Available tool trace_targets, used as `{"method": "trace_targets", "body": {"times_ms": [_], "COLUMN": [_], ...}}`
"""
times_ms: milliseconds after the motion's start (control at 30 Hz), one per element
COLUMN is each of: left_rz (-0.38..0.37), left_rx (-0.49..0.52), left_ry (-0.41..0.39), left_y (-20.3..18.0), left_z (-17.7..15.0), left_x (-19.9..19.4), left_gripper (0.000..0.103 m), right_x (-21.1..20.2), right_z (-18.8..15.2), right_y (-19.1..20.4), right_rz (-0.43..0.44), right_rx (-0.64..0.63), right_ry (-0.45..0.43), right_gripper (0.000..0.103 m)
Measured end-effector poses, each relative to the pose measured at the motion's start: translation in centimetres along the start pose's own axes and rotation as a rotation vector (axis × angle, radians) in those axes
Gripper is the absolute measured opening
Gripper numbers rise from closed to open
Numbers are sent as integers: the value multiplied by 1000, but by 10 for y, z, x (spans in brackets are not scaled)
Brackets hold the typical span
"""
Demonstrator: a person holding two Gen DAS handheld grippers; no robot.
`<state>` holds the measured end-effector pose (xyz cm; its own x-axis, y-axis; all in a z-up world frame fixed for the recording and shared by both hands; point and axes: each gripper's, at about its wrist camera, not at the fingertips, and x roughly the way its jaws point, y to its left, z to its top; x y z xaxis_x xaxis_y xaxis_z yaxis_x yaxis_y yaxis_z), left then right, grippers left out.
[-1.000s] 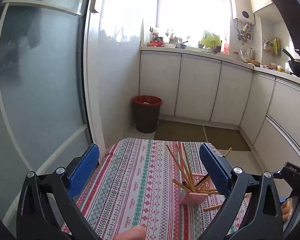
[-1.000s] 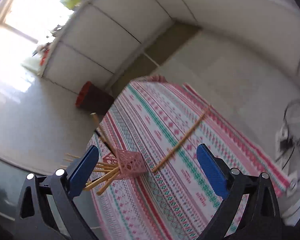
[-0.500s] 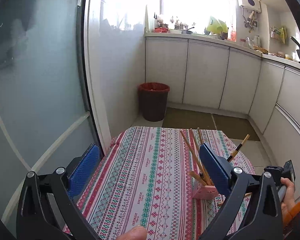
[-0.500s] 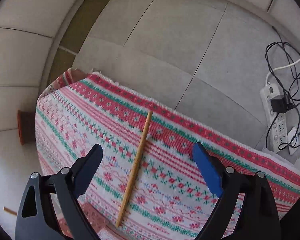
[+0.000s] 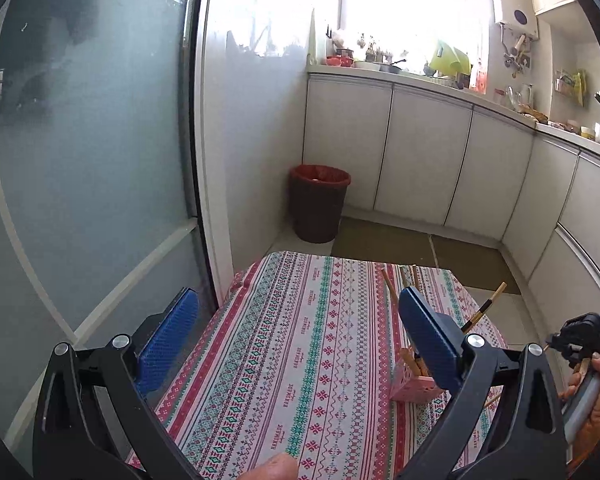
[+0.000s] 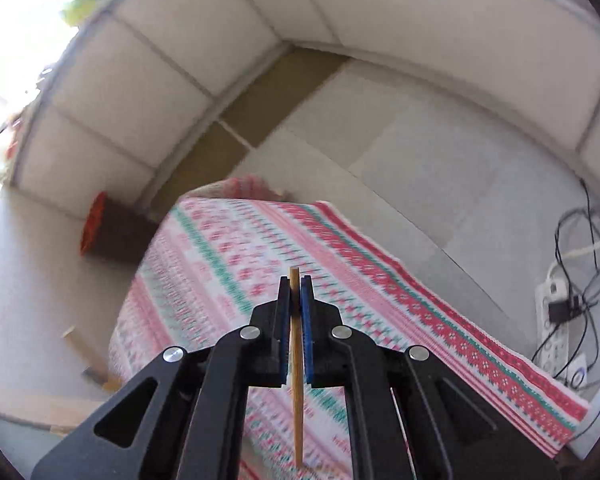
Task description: Organize utensils
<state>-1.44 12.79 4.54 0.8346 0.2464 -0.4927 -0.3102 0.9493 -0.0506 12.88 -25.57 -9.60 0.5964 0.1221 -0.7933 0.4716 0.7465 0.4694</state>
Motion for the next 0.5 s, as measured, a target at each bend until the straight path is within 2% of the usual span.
{"method": "trace_targets", "body": {"times_ms": [167,267,500], "left_rz": [-3,-7,-9], "left_rx": [-19,-29,-26], "left_ry": [-4,-3,9], "left_y": [4,6,4], "left_z": [4,5,5], "left_x": [-3,-3,2], "left_gripper": [96,96,96], "right_x": [-89,-141,-225], "right_z": [-6,4,28], "right_y": [53,79,142], "right_rz": [59,108,207], "right_rx": [-188,-240,-320], "right_ry": [-126,-219,-371], "right_gripper": [5,5,5]}}
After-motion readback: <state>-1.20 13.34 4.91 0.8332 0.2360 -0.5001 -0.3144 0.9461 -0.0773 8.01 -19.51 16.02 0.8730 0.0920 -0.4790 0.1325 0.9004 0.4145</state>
